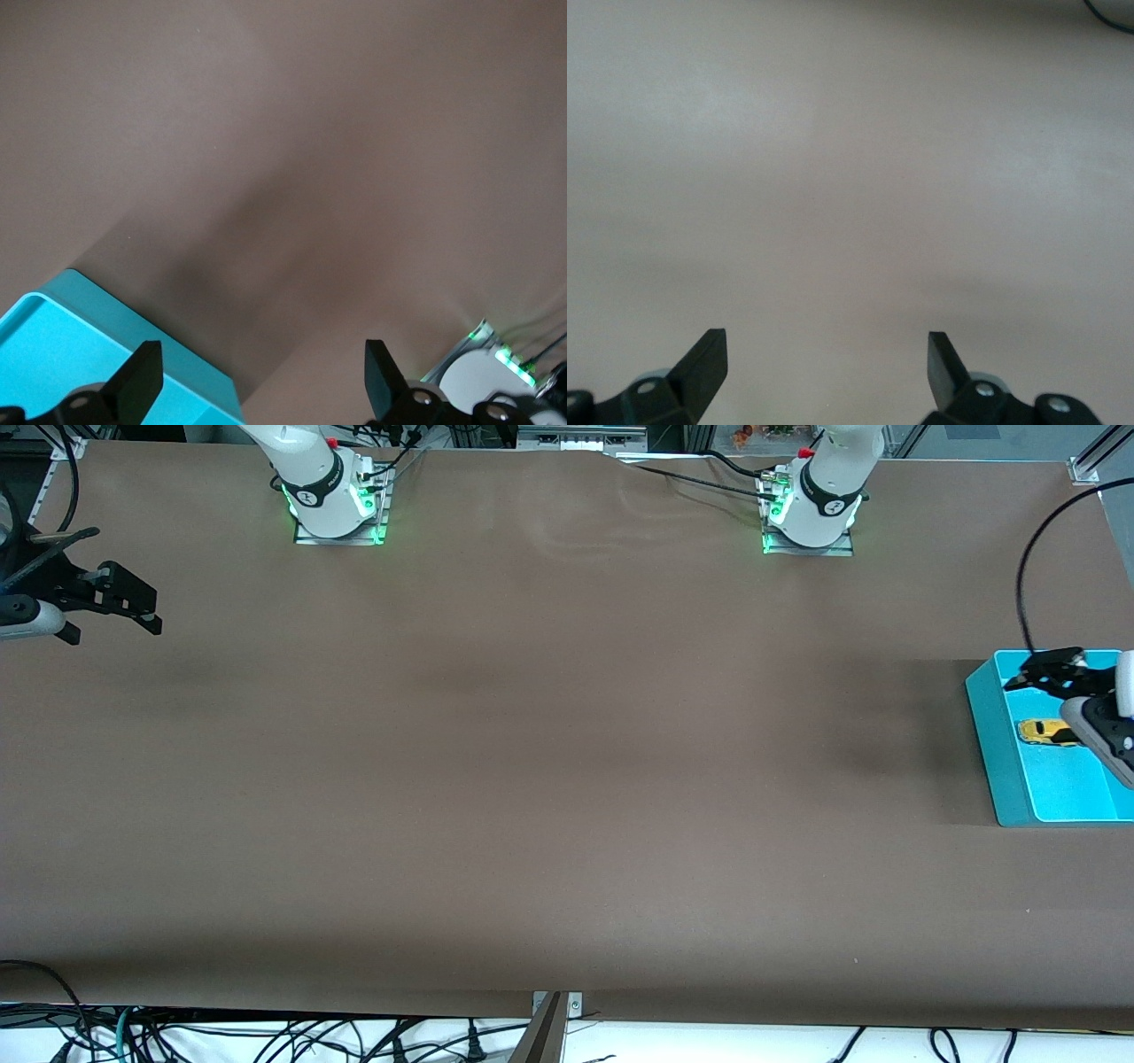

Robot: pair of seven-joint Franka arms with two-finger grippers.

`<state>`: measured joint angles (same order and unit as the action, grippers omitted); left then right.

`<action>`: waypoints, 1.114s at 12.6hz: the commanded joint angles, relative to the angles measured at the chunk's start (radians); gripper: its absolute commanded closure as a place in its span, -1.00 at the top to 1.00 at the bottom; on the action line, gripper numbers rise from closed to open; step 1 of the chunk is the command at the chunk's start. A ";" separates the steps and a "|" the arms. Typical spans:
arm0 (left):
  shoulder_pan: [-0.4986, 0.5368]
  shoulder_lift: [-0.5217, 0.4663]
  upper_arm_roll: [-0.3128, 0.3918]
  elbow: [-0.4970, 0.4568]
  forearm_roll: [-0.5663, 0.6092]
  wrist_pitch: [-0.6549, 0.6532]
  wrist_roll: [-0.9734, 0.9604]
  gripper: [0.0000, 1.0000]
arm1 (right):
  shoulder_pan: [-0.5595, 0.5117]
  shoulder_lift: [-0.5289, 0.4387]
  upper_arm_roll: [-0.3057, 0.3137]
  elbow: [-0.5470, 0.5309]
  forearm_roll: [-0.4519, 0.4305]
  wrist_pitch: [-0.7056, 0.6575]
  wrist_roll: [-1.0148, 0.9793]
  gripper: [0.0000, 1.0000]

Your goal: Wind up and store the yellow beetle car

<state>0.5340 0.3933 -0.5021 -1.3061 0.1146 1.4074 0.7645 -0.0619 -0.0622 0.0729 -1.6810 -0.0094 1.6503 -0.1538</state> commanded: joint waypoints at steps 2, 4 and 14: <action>-0.258 -0.158 0.237 -0.089 0.004 0.017 -0.288 1.00 | 0.005 0.007 -0.004 0.021 -0.006 -0.004 0.014 1.00; -0.345 -0.209 0.333 -0.137 -0.061 0.045 -0.506 1.00 | 0.005 0.007 -0.004 0.021 -0.006 -0.004 0.014 1.00; -0.506 -0.470 0.528 -0.501 -0.087 0.335 -0.738 1.00 | 0.005 0.007 -0.004 0.021 -0.011 -0.015 0.013 1.00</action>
<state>0.0459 -0.0357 0.0122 -1.7533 0.0425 1.7140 0.0416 -0.0620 -0.0619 0.0727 -1.6808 -0.0094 1.6504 -0.1538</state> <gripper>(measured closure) 0.000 0.000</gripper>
